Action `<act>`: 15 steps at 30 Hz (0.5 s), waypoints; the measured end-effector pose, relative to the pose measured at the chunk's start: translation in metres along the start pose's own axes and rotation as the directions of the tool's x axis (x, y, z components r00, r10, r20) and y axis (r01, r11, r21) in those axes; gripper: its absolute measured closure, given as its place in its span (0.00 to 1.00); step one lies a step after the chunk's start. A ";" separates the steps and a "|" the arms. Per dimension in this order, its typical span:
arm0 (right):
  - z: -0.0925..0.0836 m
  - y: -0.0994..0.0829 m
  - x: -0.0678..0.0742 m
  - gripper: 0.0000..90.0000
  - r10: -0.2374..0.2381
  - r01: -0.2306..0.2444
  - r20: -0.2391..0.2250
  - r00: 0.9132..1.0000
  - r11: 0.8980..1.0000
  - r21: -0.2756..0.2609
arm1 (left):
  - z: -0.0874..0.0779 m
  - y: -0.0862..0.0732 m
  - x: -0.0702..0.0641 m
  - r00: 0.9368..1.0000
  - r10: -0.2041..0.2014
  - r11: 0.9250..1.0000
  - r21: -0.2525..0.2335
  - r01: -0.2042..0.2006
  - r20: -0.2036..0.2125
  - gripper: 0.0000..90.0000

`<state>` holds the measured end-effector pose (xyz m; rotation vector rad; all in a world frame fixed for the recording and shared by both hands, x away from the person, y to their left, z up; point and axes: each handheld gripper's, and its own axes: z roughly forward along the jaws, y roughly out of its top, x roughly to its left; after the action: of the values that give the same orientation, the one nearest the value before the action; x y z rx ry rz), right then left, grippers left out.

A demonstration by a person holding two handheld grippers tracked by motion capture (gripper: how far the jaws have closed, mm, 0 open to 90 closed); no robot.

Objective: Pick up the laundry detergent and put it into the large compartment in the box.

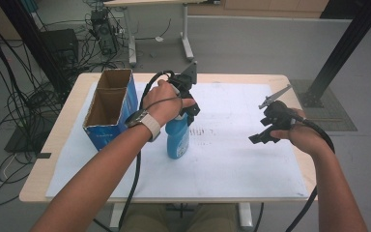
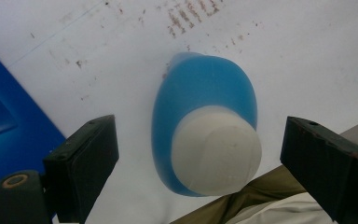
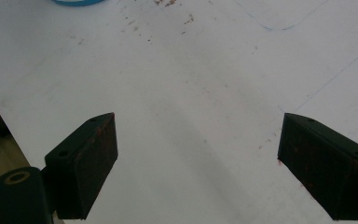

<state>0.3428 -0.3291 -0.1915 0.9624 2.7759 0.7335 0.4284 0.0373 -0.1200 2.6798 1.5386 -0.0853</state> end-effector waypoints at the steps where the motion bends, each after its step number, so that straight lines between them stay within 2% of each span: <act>1: 0.000 0.000 0.000 0.13 0.000 0.000 0.000 1.000 1.000 0.001 | 0.000 0.000 0.000 1.000 -0.001 1.000 0.000 0.001 0.000 0.13; 15: -0.001 -0.002 0.000 0.13 0.003 -0.003 0.000 1.000 1.000 0.000 | 0.000 0.000 0.001 1.000 0.005 1.000 0.000 -0.005 0.002 0.14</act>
<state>0.3417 -0.3308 -0.1920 0.9672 2.7744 0.7340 0.4287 0.0378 -0.1205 2.6825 1.5315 -0.0886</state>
